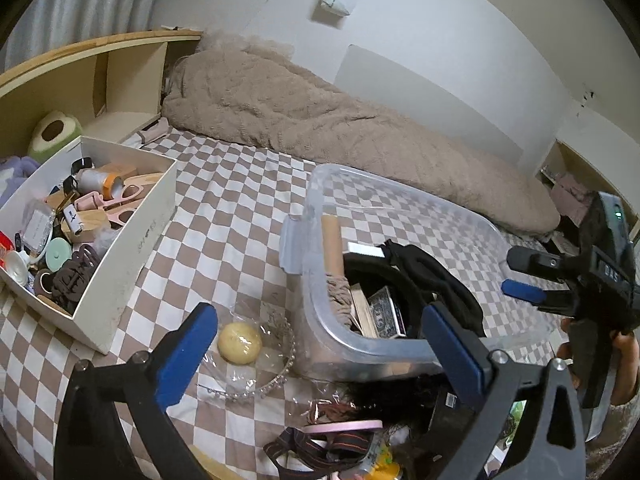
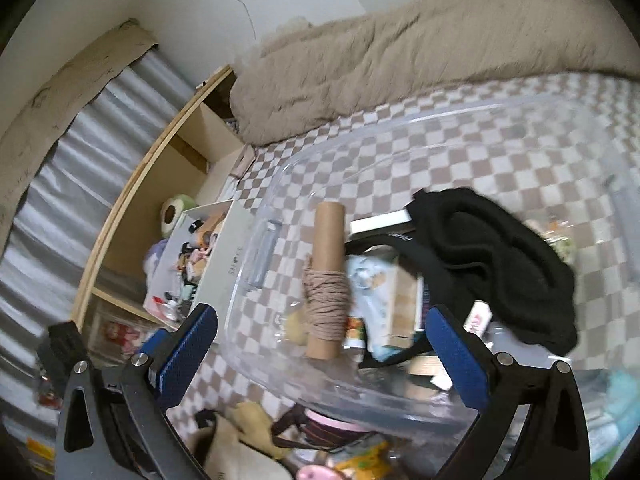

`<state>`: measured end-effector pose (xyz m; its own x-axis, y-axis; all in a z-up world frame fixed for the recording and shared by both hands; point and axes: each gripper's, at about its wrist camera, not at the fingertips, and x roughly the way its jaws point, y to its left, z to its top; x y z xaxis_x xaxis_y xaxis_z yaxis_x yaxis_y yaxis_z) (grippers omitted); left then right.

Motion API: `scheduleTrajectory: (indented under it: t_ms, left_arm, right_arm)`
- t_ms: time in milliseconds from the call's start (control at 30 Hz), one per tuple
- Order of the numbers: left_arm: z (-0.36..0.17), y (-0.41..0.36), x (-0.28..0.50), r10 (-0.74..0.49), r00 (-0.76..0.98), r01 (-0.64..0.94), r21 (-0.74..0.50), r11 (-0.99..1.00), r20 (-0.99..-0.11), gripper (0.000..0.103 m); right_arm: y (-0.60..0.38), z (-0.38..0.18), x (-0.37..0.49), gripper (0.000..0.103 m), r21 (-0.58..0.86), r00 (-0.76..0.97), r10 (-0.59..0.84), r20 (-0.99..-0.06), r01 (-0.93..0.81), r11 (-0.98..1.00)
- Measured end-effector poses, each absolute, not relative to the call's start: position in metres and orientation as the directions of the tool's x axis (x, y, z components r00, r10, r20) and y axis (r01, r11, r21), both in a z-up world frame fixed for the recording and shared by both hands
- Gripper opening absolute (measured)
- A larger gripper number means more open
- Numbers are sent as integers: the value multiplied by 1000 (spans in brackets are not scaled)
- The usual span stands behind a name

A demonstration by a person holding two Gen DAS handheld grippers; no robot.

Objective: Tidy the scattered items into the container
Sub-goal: 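Withdraw both tools from the container back toward the scattered items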

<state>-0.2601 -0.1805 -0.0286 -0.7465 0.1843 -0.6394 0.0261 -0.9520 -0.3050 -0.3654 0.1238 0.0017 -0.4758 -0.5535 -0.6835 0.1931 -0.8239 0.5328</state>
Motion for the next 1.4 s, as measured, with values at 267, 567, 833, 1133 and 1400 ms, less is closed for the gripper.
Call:
scheduleTrajectory:
  t_ms: [267, 567, 833, 1133, 1400]
  left_arm:
    - [-23, -156, -242, 181, -756, -6, -270, -963, -629, 103]
    - [-17, -127, -222, 172, -758, -42, -216, -976, -630, 103]
    - [-8, -110, -205, 183, -774, -58, -221, -974, -606, 103]
    - [3, -96, -188, 175, -792, -65, -205, -977, -585, 103]
    - [12, -81, -168, 154, -810, -73, -163, -984, -566, 103]
  right_arm:
    - [141, 24, -315, 103, 375, -640, -443, -628, 250, -893]
    - [159, 35, -269, 103, 271, -739, -359, -570, 244, -931]
    - [178, 38, -240, 103, 254, -771, -321, -551, 211, -944]
    - [192, 48, -202, 103, 201, -814, -254, -523, 172, -965]
    - [205, 48, -173, 103, 164, -833, -206, -514, 140, -976]
